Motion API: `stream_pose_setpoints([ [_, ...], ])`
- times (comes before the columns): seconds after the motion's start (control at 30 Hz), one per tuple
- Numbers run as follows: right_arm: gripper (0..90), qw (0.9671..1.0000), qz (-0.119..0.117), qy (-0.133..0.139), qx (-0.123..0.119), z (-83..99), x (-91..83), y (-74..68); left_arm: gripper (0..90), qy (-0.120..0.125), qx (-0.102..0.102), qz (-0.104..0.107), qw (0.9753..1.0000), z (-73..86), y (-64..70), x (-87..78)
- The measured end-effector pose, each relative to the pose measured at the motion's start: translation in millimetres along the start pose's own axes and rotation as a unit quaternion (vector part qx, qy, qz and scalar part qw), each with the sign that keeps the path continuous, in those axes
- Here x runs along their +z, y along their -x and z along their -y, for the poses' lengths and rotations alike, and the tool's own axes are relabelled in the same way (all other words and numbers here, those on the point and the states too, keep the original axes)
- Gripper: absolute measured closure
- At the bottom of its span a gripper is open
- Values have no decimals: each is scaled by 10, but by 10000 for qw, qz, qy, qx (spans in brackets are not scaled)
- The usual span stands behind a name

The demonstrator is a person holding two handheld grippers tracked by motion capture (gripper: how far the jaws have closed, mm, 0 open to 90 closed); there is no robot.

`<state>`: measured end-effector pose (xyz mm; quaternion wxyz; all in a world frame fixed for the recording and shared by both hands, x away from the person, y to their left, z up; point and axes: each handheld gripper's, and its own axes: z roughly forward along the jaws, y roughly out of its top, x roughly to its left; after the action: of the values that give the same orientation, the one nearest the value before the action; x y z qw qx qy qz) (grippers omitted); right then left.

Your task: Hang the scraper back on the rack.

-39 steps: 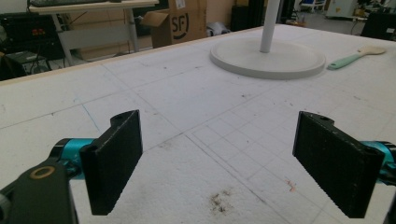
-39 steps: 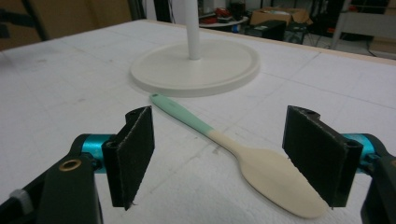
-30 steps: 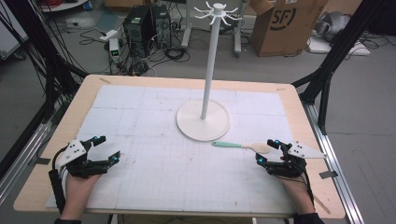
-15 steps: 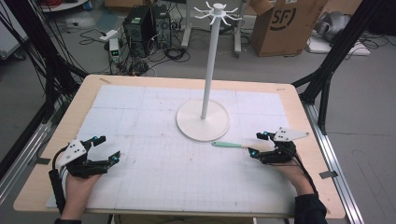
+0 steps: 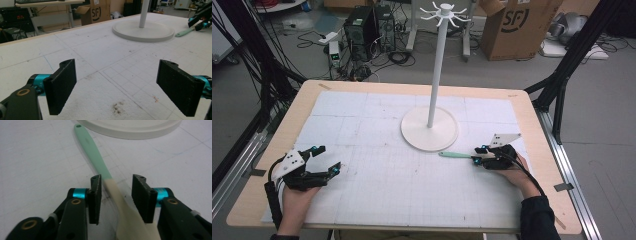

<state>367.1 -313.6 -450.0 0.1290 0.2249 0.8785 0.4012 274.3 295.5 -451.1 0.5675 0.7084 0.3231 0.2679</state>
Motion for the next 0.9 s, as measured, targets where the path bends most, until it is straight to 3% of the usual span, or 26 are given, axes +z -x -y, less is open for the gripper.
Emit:
stream_pose_setpoints([
  [0.1, 700, 9997, -118, -60, -182, -24, 10, -8, 171, -10, 17, -6, 10000, 0, 0, 1],
  [0.2, 766, 9993, -212, -241, -185, -67, 17, -10, 173, -12, 26, -18, 10000, -1, 5, 2],
  [0.3, 775, 9993, -259, -237, -125, -68, 17, 6, 173, -12, 19, -9, 10000, 0, 7, 1],
  [0.47, 801, 9987, -265, -306, -312, -86, 5, -20, 173, -7, 32, -10, 10000, 0, 8, 0],
  [0.67, 813, 9983, -414, -341, -235, -87, -14, -44, 173, -17, 65, -2, 10000, -1, 11, -1],
  [0.83, 817, 9983, -514, -254, -131, -79, -49, -72, 173, -16, 66, -11, 10000, -1, 15, 0],
  [0.9, 818, 9985, -518, -75, -154, -83, -88, -78, 173, -24, 71, -9, 10000, -1, 13, -1],
])
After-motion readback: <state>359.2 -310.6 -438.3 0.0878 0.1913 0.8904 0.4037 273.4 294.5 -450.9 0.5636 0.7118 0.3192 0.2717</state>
